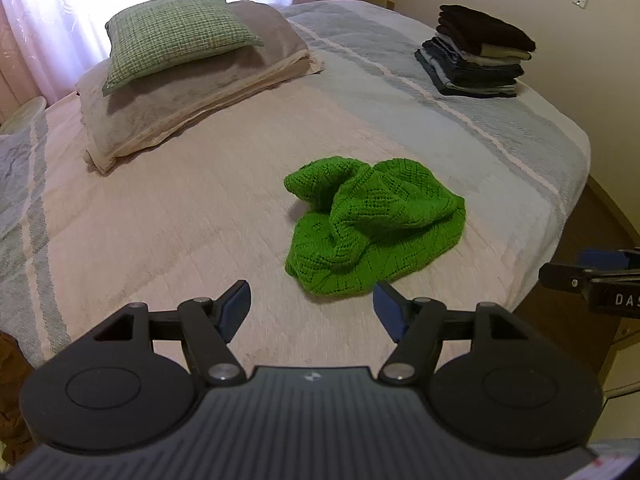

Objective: Fold clothes
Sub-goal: 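Reach both grippers toward the crumpled green vest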

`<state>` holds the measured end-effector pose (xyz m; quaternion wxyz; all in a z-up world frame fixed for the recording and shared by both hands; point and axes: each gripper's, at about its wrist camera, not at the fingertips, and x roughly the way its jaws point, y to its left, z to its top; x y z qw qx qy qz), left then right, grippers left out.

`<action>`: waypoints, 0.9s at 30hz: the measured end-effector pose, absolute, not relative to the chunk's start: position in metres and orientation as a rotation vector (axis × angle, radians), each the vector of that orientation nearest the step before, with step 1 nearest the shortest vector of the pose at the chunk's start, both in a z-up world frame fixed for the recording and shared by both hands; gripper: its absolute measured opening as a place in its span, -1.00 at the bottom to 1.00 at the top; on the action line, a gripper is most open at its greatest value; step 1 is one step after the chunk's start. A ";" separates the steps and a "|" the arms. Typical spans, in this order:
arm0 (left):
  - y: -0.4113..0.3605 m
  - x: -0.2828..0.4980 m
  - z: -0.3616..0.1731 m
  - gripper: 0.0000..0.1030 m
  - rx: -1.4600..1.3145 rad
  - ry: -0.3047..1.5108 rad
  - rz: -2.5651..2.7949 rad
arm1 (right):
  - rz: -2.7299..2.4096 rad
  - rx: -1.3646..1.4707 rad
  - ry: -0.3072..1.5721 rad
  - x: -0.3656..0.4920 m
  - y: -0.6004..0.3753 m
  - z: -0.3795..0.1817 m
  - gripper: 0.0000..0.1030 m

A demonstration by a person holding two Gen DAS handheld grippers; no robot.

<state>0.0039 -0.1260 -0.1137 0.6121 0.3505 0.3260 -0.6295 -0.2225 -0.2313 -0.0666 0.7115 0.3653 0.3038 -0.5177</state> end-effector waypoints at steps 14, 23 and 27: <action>-0.113 0.016 -0.119 0.27 0.817 0.756 -1.494 | -1.181 0.815 0.677 -0.210 -0.210 -0.070 0.34; -0.129 0.028 -0.138 0.30 0.804 0.820 -1.426 | -1.158 0.805 0.724 -0.214 -0.242 -0.084 0.34; -0.144 0.044 -0.155 0.30 0.771 0.877 -1.347 | -1.122 0.806 0.740 -0.220 -0.266 -0.093 0.34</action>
